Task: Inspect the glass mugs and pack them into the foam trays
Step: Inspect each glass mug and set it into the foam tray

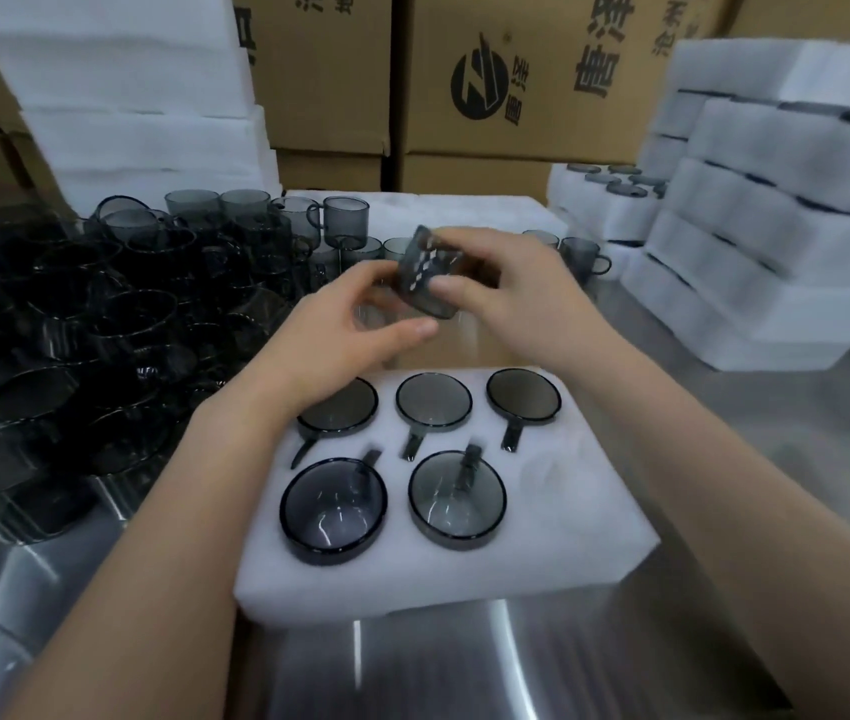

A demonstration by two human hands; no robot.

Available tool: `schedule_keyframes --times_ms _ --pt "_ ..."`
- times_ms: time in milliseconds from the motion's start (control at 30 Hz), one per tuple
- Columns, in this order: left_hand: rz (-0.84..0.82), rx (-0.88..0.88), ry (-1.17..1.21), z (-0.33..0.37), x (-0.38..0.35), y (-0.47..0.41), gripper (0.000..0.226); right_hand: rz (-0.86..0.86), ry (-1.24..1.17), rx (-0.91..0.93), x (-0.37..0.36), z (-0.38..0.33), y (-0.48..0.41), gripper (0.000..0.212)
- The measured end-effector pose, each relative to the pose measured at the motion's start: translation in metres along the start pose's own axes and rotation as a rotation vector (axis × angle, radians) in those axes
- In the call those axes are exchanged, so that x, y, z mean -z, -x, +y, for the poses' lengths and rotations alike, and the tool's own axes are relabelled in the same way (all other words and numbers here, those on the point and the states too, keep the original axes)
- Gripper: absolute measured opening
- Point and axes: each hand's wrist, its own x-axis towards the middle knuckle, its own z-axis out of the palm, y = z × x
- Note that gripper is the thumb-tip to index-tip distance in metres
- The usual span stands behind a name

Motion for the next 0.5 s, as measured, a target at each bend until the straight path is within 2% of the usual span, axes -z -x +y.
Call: schedule_keyframes --times_ms 67,167,300,367,433,500 --pt "0.022 -0.005 -0.014 0.002 0.0 0.002 0.065 -0.082 0.042 0.043 -0.006 -0.008 0.005 0.026" --pt "0.072 0.0 -0.067 0.004 -0.001 0.003 0.068 -0.121 0.044 -0.006 -0.011 -0.01 0.011 0.033" --pt "0.128 -0.022 -0.069 0.005 -0.001 0.006 0.059 -0.056 -0.19 -0.026 -0.012 -0.008 0.019 0.026" --pt "0.123 -0.039 -0.084 0.006 -0.001 0.008 0.063 -0.004 -0.396 -0.114 -0.009 -0.003 0.021 0.044" --pt "0.106 -0.056 -0.106 0.008 -0.002 0.009 0.064 -0.055 -0.552 -0.207 -0.008 0.003 0.022 0.061" --pt "0.089 -0.087 -0.142 0.01 -0.003 0.01 0.061 -0.136 -0.541 -0.199 -0.01 0.007 0.021 0.061"
